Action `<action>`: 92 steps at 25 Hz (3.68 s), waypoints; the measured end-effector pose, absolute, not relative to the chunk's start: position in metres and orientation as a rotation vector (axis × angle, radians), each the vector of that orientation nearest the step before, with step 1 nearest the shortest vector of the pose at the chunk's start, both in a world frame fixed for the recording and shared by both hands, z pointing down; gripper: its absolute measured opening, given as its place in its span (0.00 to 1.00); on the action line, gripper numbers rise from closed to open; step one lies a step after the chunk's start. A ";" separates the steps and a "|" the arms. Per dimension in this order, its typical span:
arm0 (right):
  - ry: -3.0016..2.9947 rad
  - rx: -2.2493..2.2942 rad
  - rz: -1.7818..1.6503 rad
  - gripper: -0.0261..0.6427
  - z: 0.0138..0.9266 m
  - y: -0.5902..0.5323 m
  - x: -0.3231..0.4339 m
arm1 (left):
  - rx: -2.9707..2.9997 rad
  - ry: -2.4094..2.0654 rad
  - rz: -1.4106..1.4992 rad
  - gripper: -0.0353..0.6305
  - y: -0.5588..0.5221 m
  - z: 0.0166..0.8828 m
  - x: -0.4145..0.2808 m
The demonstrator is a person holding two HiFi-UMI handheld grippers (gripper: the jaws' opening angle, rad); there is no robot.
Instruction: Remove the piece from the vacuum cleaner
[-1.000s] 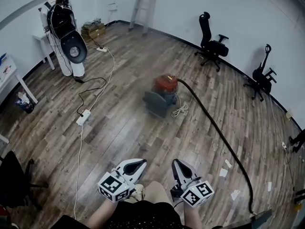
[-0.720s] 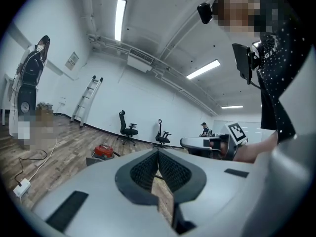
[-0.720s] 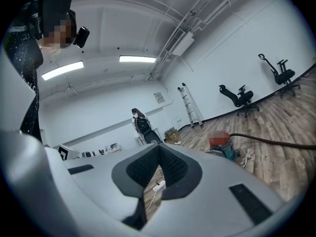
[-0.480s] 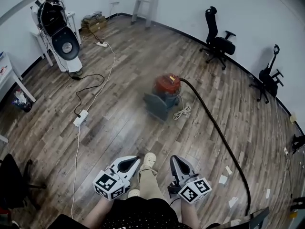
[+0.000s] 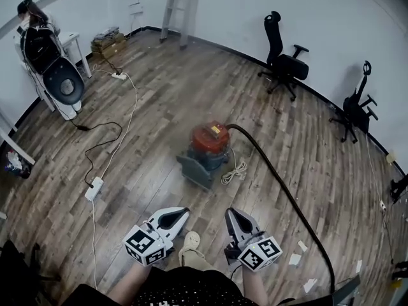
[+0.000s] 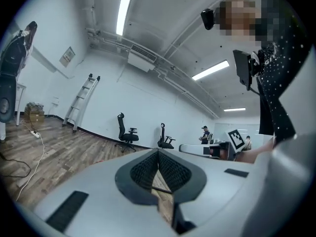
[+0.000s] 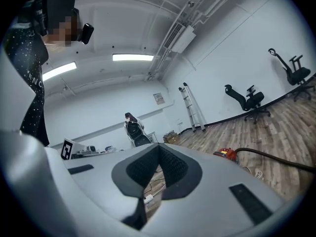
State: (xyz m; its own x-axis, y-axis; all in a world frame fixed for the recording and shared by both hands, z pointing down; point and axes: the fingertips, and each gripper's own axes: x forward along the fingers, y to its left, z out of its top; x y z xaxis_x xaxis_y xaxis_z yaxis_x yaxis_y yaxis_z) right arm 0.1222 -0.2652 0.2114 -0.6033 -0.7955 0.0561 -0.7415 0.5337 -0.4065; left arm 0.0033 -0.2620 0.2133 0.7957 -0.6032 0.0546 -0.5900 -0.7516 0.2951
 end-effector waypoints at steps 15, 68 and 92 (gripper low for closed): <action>2.618 -1.302 -0.712 0.06 0.238 -0.431 0.140 | 2.626 -0.973 0.032 0.06 -0.418 0.235 0.011; 2.970 -1.015 0.049 0.48 0.728 -0.606 0.130 | 2.937 -1.030 0.162 0.56 -0.716 0.769 -0.034; 2.841 -0.745 -0.088 0.09 0.713 -0.554 0.124 | 2.750 -0.933 -0.355 0.09 -0.637 0.738 -0.059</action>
State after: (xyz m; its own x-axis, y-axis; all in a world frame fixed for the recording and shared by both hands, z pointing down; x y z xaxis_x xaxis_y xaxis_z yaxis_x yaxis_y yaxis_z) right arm 0.1245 -0.5538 0.7130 -0.8523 -0.4912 -0.1798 -0.4792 0.8710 -0.1081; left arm -0.0590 -0.6367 0.7379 0.7697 -0.6187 -0.1572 -0.5668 -0.7757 0.2775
